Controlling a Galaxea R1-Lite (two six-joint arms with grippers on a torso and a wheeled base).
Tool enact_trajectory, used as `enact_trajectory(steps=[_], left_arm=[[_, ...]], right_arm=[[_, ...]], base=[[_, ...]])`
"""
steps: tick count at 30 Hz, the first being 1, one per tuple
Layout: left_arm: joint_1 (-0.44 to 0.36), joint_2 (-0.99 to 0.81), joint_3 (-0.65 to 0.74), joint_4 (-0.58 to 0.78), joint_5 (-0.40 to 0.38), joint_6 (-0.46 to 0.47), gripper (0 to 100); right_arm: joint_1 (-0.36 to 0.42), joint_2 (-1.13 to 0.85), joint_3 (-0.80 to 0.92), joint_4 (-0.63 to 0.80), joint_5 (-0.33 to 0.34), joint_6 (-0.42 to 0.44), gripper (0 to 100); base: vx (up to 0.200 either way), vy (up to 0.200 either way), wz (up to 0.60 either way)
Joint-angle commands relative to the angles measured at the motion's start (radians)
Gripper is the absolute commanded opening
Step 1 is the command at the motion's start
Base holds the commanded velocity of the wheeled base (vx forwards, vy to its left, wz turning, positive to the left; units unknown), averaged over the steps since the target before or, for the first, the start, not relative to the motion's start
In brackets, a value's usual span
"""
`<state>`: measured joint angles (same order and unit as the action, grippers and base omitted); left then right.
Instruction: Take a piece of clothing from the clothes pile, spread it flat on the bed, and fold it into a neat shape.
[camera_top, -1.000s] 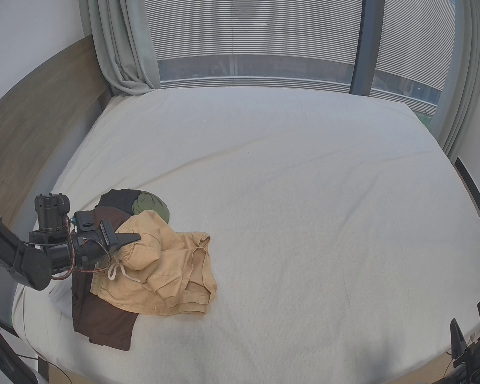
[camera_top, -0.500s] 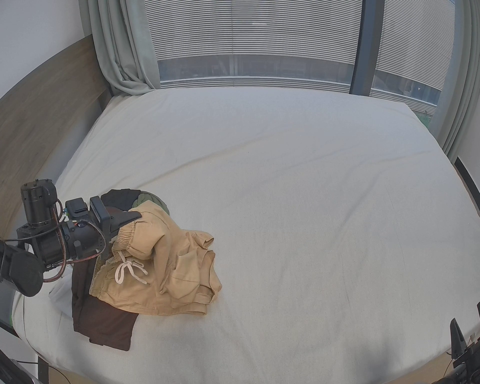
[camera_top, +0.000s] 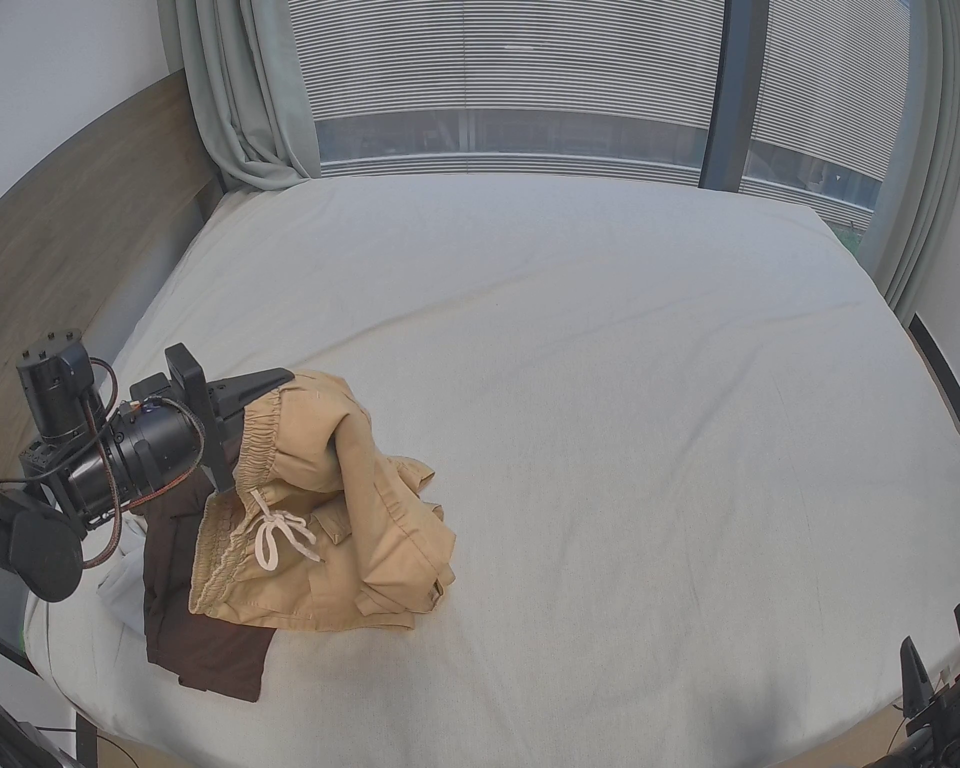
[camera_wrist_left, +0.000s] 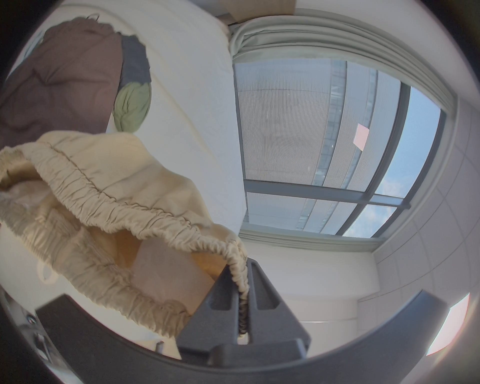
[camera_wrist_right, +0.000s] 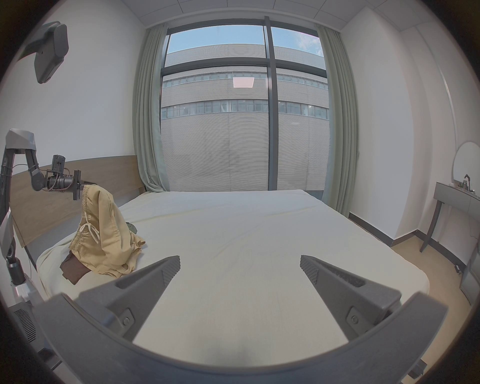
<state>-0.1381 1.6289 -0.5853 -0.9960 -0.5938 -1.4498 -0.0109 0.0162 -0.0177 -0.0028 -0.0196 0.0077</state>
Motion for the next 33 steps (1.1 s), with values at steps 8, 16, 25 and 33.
enact_trajectory(steps=[8, 16, 25, 33], left_arm=[[-0.121, -0.06, -0.005, -0.098, 0.012, -0.195, 0], [-0.175, -0.066, -0.021, -0.142, 0.055, -0.261, 0], [-0.207, -0.066, -0.083, -0.139, 0.083, -0.379, 0], [-0.262, -0.031, -0.134, -0.141, 0.097, -0.417, 0]], right_arm=[[0.0, -0.004, 0.018, 0.0, 0.0, 0.002, 100], [0.0, -0.004, 0.018, 0.0, 0.0, 0.002, 100], [0.0, -0.004, 0.018, 0.0, 0.0, 0.002, 100], [0.0, -0.004, 0.018, 0.0, 0.0, -0.002, 100]], base=[[0.0, 0.0, 0.0], [0.0, 0.0, 0.0], [0.0, 0.0, 0.0], [0.0, 0.0, 0.0]])
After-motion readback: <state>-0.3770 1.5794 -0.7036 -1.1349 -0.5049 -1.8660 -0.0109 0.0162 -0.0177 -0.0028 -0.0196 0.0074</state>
